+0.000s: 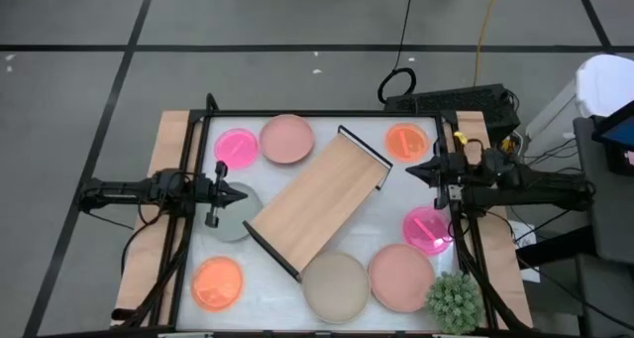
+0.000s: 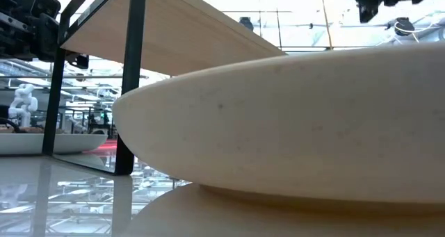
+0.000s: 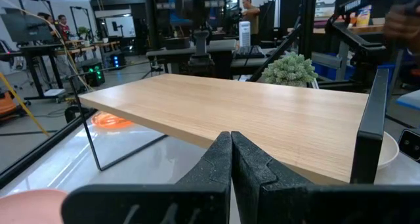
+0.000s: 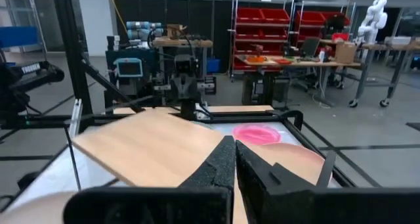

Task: Place and stack plates onto a shelf
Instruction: Put the bottom big light pink plate on the shelf

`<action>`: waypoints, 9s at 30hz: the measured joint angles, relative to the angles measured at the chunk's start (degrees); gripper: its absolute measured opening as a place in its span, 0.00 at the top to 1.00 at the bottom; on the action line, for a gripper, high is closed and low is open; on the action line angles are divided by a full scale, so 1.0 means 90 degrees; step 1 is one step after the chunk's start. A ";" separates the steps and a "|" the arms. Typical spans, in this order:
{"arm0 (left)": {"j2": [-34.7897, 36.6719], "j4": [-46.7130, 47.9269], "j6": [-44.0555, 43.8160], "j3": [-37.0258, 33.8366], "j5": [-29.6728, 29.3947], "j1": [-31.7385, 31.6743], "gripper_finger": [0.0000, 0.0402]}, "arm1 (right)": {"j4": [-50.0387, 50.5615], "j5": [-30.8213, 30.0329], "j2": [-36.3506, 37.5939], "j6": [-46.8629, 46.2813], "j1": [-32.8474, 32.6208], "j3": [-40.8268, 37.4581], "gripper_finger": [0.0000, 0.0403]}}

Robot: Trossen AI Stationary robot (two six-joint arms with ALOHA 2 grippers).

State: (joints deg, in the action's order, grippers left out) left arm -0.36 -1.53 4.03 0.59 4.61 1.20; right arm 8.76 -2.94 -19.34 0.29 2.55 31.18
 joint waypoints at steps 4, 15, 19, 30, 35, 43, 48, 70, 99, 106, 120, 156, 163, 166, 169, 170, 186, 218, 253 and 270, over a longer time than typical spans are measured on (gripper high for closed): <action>0.0000 -0.0002 0.0000 0.0001 -0.0001 0.0001 0.99 | 0.0620 -0.0002 -0.0575 -0.0227 0.0000 0.0956 1.00; 0.0000 0.0000 0.0000 0.0002 0.0002 0.0000 0.99 | 0.2488 -0.0026 -0.2098 -0.0461 0.0000 0.3277 1.00; 0.0000 0.0001 0.0000 0.0000 0.0002 0.0000 0.99 | 0.2733 -0.0026 -0.2520 -0.0459 0.0000 0.3691 1.00; 0.0000 -0.0002 0.0000 0.0000 0.0002 0.0001 0.99 | 0.3145 -0.0029 -0.3102 -0.0647 0.0000 0.3760 1.00; 0.0000 -0.0002 0.0000 0.0002 0.0002 -0.0001 0.99 | 0.3475 -0.0029 -0.3320 -0.0772 -0.0002 0.3760 1.00; 0.0000 -0.0031 -0.0083 -0.0001 -0.0107 0.0002 0.99 | 0.3528 -0.0018 -0.3438 -0.1185 -0.0002 0.3579 1.00; 0.0000 -0.0298 -0.0372 0.0001 -0.0435 0.0000 0.99 | 0.3529 -0.0003 -0.3438 -0.1339 -0.0002 0.3354 1.00; -0.0817 0.0468 -0.1763 0.1848 -0.0693 -0.0001 0.99 | 0.3245 0.0022 -0.3435 -0.1493 -0.0002 0.2300 1.00; -0.5091 0.5300 -0.1754 0.5041 -0.0385 0.0285 0.99 | 0.2861 0.0500 -0.3619 -0.4075 -0.2123 0.1380 1.00; -0.5168 0.5356 -0.2131 0.5041 -0.0403 0.0664 0.99 | 0.2854 0.0697 -0.4589 -0.3953 -0.2653 0.1380 0.99; -0.5168 0.5336 -0.2520 0.5041 -0.0831 0.1180 0.99 | 0.2424 0.0777 -0.5849 -0.3094 -0.3061 0.1380 0.80; -0.5168 0.5275 -0.2657 0.5038 -0.1198 0.1383 0.99 | 0.3001 0.0690 -0.6464 -0.2428 -0.3075 0.1380 0.99; -0.5168 0.5254 -0.2651 0.5036 -0.1274 0.1383 0.99 | 0.3523 0.0688 -0.5731 -0.2789 -0.3071 0.1414 1.00; -0.5168 0.5254 -0.2645 0.5036 -0.1391 0.1383 0.99 | 0.4033 0.0679 -0.5493 -0.3066 -0.3065 0.1743 1.00; -0.5168 0.5243 -0.2645 0.5036 -0.1424 0.1383 0.99 | 0.4909 0.0638 -0.5451 -0.3344 -0.2971 0.2330 1.00; -0.5168 0.5209 -0.2645 0.5035 -0.1425 0.1383 0.99 | 0.5218 0.0582 -0.5453 -0.3369 -0.2943 0.2538 1.00; -0.5166 0.4646 -0.2654 0.4497 -0.1422 0.1656 0.99 | 0.7387 -0.0500 -0.5610 -0.3120 -0.1398 0.5250 1.00; -0.5166 0.4579 -0.3342 0.4242 -0.1355 0.2965 0.99 | 0.4708 0.2222 -0.7305 -0.0881 0.2597 0.5460 1.00; -0.5168 0.4572 -0.3963 0.4242 -0.1387 0.3405 0.99 | 0.4651 0.1967 -0.6923 -0.0114 0.2548 0.5457 0.86; -0.5168 0.4453 -0.4463 0.3880 -0.1647 0.3545 0.99 | 0.4720 0.0137 -0.7511 0.0001 0.0328 0.5455 0.99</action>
State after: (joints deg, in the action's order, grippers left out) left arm -46.87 38.55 -36.13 35.51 -10.22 33.10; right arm 51.24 -1.71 -86.94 0.30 5.50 80.27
